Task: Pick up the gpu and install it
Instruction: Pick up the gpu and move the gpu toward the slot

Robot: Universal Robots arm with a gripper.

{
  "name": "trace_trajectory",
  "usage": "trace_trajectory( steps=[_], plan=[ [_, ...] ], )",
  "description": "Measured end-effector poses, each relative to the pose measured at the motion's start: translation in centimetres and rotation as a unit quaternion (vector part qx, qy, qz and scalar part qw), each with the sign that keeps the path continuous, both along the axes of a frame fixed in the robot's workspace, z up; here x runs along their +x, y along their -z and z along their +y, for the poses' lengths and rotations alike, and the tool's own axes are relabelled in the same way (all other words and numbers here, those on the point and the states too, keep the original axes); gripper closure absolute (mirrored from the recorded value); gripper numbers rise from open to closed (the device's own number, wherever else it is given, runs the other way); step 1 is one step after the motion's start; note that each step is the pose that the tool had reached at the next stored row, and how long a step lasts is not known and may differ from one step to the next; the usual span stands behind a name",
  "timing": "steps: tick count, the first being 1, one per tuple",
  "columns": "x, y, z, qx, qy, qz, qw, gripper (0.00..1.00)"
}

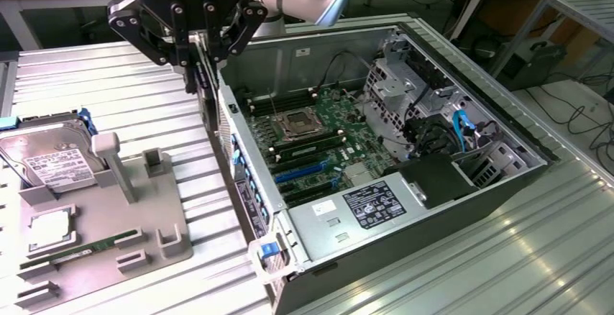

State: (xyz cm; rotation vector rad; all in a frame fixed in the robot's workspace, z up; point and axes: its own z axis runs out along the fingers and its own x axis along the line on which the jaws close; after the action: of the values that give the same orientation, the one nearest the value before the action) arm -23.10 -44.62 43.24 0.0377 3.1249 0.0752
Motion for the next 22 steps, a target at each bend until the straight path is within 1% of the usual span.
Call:
trace_trajectory(
  steps=[13, 22],
  plan=[
    [1.5, 0.00, 0.00, 0.0000, 0.000, 0.0000, 1.0000, 0.72],
    [2.8, 0.00, 0.00, 0.0000, 0.000, 0.0000, 1.0000, 0.72]
  ],
)
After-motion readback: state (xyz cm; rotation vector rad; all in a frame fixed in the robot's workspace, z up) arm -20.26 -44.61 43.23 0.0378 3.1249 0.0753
